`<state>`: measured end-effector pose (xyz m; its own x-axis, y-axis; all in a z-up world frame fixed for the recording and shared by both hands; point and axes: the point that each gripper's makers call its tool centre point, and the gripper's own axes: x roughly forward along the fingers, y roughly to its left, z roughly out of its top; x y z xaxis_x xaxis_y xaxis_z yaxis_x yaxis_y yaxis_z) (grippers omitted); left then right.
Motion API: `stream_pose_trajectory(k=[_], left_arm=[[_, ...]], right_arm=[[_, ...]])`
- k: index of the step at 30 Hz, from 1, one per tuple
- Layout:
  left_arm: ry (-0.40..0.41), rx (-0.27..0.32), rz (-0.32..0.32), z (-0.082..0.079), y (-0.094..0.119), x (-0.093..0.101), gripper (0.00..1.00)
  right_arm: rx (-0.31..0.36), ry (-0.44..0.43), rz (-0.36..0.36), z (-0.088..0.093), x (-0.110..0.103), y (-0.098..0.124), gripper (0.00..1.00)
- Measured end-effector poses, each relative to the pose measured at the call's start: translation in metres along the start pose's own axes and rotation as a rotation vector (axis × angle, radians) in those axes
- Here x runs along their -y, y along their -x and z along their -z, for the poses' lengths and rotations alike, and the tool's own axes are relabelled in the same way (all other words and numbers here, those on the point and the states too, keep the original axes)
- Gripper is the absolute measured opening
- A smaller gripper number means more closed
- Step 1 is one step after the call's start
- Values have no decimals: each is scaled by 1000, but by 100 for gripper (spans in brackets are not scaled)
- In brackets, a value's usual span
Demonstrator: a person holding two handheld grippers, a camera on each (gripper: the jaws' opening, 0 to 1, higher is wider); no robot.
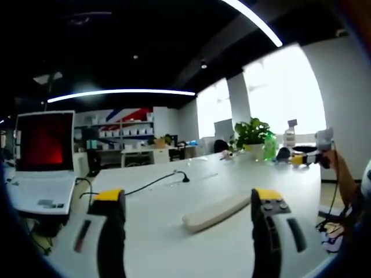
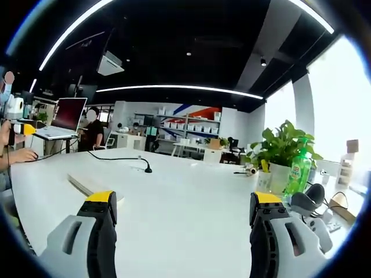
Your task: Arrange the utensils inside the cutlery case until each visible utensil rests in its matching compartment.
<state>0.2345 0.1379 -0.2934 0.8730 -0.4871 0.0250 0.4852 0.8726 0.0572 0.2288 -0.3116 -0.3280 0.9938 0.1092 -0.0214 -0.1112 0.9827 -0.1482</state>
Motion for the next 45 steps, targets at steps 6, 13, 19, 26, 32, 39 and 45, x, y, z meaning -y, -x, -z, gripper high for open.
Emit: stream_pose_trajectory(k=[6,13,19,26,32,39,45], left_arm=[[1,0,1,0,0,0,95],[2,0,5,0,0,1,95],[4,4,5,-1,1,1,95],[5,4,5,-1,1,2,95],[4,3,8,0,0,2,95],[5,4,8,-1,0,2,95],[5,6,9,-1,0,2,95]], right_arm=[[1,0,2,0,1,1,99],[0,-1,3,0,1,1,99],[1,-2,1,-1,1,1,99],[3,0,5,-1,2,1,99],[2,-2,2,-1,2,1,99],[2,-1,7,-1,3,2,99],[4,0,8,-2,3,2,99]])
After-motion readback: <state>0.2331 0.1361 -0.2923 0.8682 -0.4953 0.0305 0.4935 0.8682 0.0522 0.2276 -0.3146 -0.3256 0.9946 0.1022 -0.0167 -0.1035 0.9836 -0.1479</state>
